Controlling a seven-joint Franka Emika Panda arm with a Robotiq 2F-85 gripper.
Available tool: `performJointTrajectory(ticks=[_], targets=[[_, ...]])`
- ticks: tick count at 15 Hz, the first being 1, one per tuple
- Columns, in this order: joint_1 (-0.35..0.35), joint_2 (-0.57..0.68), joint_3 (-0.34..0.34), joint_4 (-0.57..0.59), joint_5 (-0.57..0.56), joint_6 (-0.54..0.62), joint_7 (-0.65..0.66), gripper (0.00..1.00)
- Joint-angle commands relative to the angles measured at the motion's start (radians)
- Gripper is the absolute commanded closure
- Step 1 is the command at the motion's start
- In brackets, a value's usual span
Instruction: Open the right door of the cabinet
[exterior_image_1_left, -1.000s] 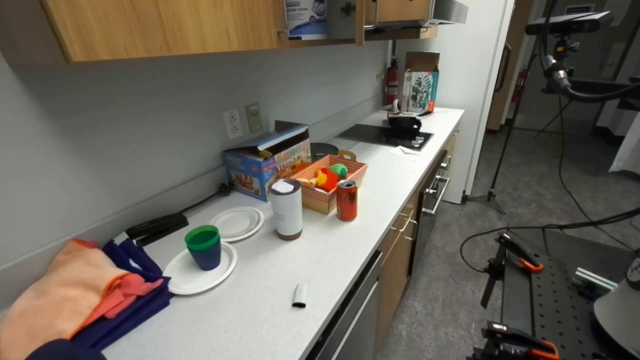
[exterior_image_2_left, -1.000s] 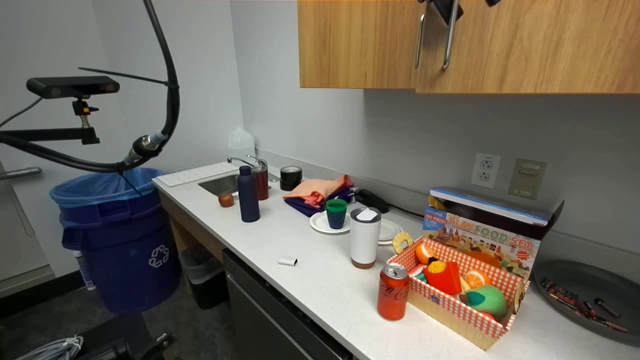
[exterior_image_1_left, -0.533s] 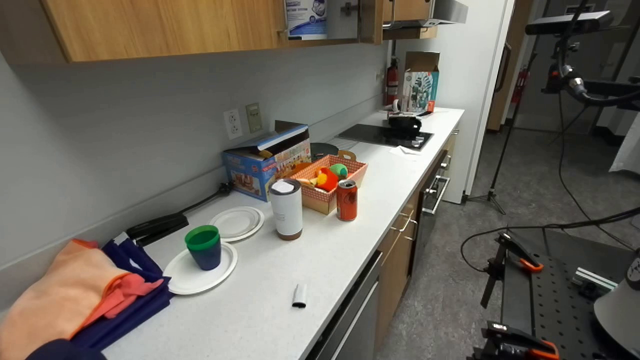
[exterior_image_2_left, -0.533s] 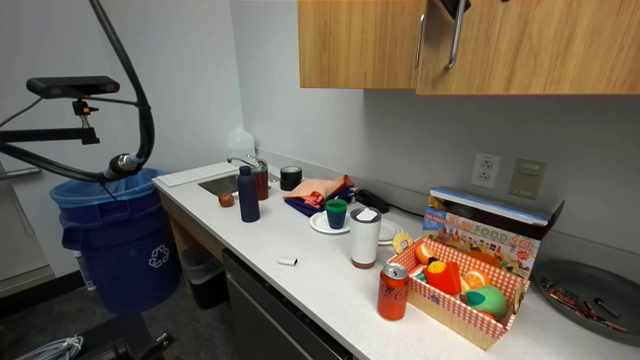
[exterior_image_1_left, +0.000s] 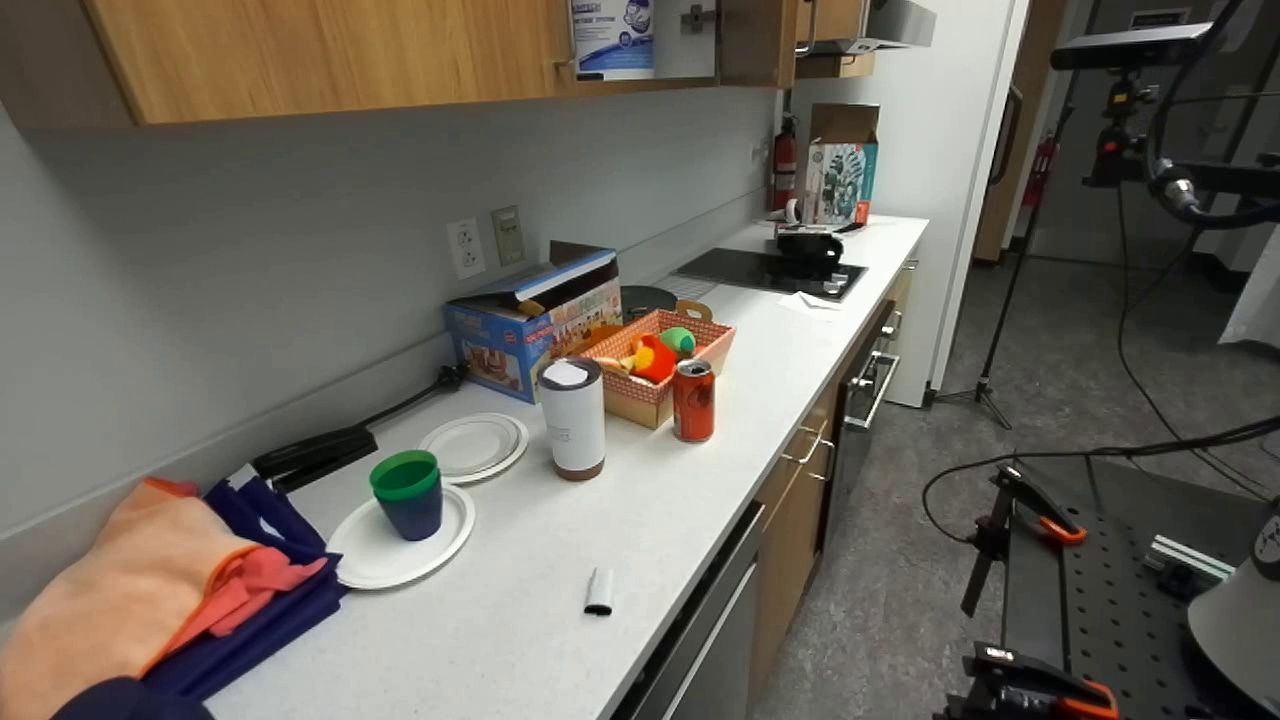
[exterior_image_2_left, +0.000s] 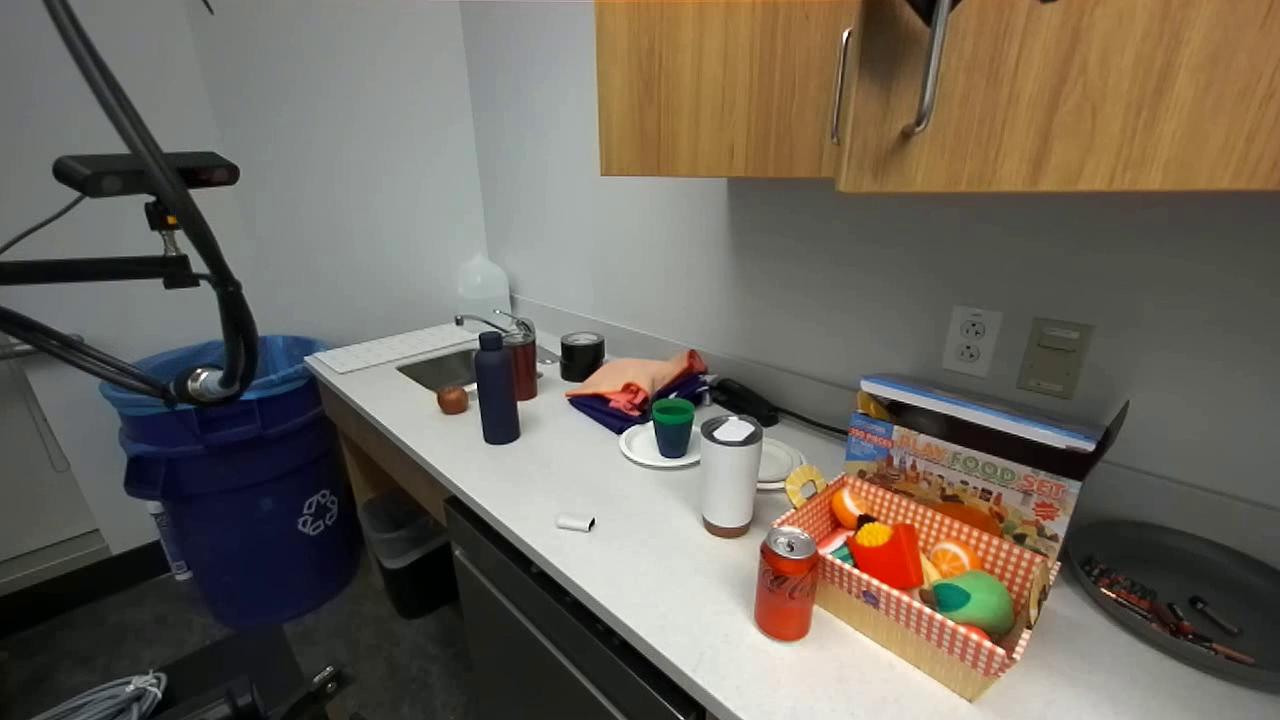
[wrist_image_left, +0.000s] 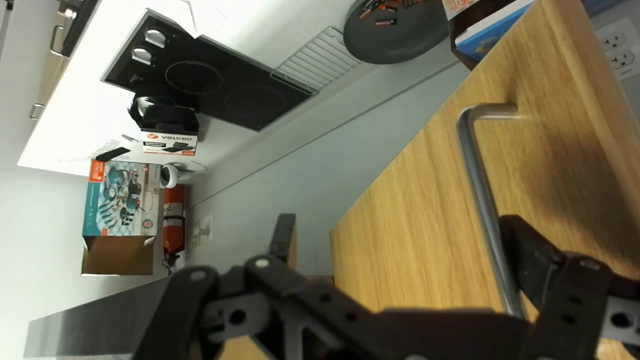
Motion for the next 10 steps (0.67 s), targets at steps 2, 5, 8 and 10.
performJointTrajectory(ticks=[2,5,8,10], targets=[[-0.174,-0.083,0.048,-0.016,-0.021,0.016,0.017,0.00],[-0.215,-0.088,0.075,-0.034,0.000,0.044,0.020,0.00],[-0.128,-0.023,0.087,-0.055,0.072,0.100,-0.027,0.00],[-0.130,-0.023,0.089,-0.056,0.073,0.100,-0.027,0.00]])
